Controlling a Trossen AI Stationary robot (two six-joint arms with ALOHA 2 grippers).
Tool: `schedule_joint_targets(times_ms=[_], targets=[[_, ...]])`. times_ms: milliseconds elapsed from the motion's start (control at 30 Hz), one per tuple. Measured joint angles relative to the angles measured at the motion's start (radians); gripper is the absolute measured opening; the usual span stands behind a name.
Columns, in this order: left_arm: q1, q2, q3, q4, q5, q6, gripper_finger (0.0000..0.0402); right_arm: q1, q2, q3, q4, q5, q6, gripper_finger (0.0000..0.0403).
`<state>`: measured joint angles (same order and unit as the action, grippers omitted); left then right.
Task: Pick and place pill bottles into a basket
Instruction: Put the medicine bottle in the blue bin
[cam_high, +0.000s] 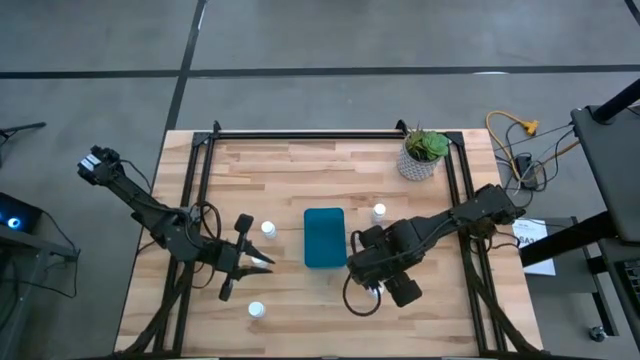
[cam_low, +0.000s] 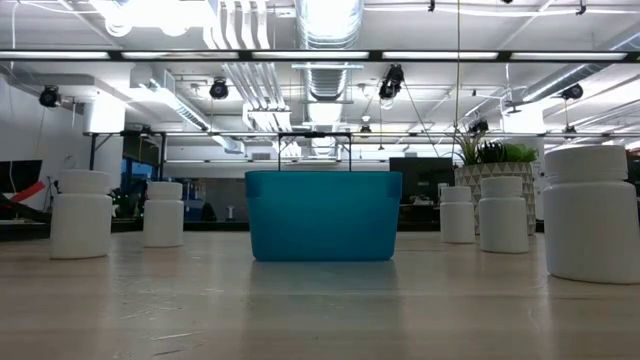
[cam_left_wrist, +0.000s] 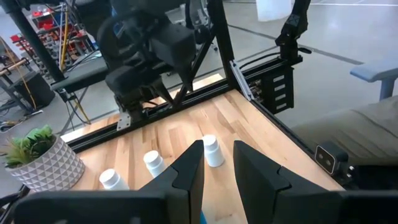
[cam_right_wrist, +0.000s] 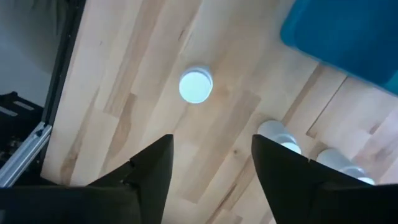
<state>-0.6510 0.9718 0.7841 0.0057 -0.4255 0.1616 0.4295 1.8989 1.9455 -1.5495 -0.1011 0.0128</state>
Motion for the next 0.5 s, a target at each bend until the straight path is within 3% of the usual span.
schedule_joint_targets(times_ms=[500], targets=[[0.0,0.0,0.0,0.0,0.0,0.0,0.007,0.055,-0.003,-0.189,0.203,-0.003,0.037,0.021]])
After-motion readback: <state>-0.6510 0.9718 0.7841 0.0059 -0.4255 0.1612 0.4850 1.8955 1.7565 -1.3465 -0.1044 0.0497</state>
